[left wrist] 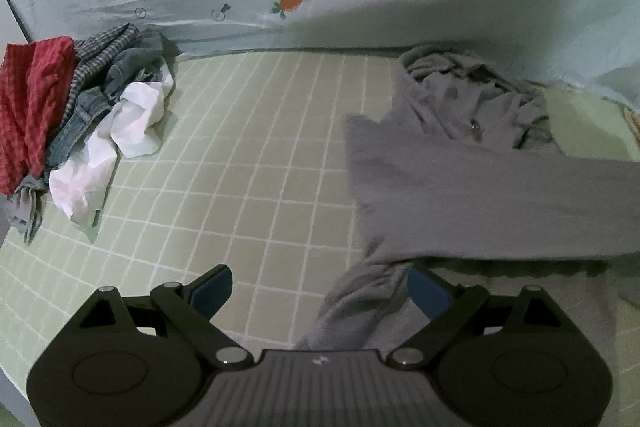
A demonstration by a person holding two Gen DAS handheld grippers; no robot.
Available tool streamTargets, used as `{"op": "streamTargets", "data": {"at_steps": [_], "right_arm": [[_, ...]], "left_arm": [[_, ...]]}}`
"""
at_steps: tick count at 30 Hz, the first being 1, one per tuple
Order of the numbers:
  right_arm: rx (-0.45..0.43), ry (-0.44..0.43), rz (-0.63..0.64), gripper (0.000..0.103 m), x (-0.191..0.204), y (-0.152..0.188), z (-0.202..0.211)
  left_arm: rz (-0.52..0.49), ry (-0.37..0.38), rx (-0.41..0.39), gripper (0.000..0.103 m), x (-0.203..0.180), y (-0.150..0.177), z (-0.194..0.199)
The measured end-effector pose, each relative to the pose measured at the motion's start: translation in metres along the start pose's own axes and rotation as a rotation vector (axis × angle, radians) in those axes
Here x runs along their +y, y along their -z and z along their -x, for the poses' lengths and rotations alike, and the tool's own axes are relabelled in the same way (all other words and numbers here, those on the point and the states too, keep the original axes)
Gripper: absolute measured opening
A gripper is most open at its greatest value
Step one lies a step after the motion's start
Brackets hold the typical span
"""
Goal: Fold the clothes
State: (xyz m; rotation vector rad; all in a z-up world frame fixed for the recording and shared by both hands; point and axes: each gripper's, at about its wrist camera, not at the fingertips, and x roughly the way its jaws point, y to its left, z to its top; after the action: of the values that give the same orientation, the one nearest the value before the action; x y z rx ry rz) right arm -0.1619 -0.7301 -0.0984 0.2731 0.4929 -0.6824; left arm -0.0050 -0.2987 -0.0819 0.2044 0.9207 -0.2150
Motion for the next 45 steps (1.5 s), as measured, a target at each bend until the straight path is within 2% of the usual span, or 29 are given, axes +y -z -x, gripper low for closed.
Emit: {"op": "streamTargets", "data": {"at_steps": [4, 7, 11, 17, 20, 24, 28, 32, 35, 38, 41, 45], "right_arm": [[0.021, 0.054, -0.056, 0.007, -0.022, 0.004, -0.002], [0.030, 0.068, -0.064, 0.007, -0.028, 0.003, -0.002], [0.039, 0.075, -0.068, 0.007, -0.026, 0.002, -0.005], [0.060, 0.083, -0.108, 0.007, -0.030, 0.000, -0.009], [0.076, 0.093, -0.100, 0.007, -0.032, 0.001, -0.008], [0.108, 0.088, -0.096, 0.007, -0.031, 0.007, -0.003], [0.174, 0.075, -0.101, 0.007, -0.021, 0.025, -0.007], [0.247, 0.102, -0.036, 0.007, -0.005, 0.043, -0.016], [0.274, 0.107, -0.041, 0.007, -0.001, 0.048, -0.019], [0.272, 0.095, -0.107, 0.007, 0.001, 0.043, -0.019], [0.255, 0.029, -0.119, 0.007, 0.017, 0.039, -0.017], [0.249, -0.126, -0.101, 0.007, 0.059, 0.040, -0.013]], "left_arm": [[-0.018, -0.010, 0.020, 0.094, -0.001, 0.001, -0.009], [-0.056, 0.021, 0.048, 0.094, -0.009, -0.001, -0.022], [-0.159, 0.052, 0.080, 0.094, -0.031, -0.005, -0.042], [-0.250, 0.014, 0.121, 0.094, -0.056, -0.008, -0.078], [-0.189, -0.058, 0.119, 0.095, -0.047, -0.014, -0.090], [0.001, -0.126, 0.073, 0.095, -0.008, -0.026, -0.089], [0.154, -0.120, 0.090, 0.095, 0.018, -0.021, -0.091], [0.313, -0.017, 0.125, 0.095, 0.037, -0.013, -0.094], [0.291, 0.030, 0.117, 0.094, 0.037, -0.015, -0.087], [0.213, 0.012, 0.086, 0.094, 0.030, -0.017, -0.076], [0.205, 0.017, 0.070, 0.095, 0.031, -0.016, -0.067], [0.233, 0.036, 0.056, 0.095, 0.036, -0.015, -0.056]]}}
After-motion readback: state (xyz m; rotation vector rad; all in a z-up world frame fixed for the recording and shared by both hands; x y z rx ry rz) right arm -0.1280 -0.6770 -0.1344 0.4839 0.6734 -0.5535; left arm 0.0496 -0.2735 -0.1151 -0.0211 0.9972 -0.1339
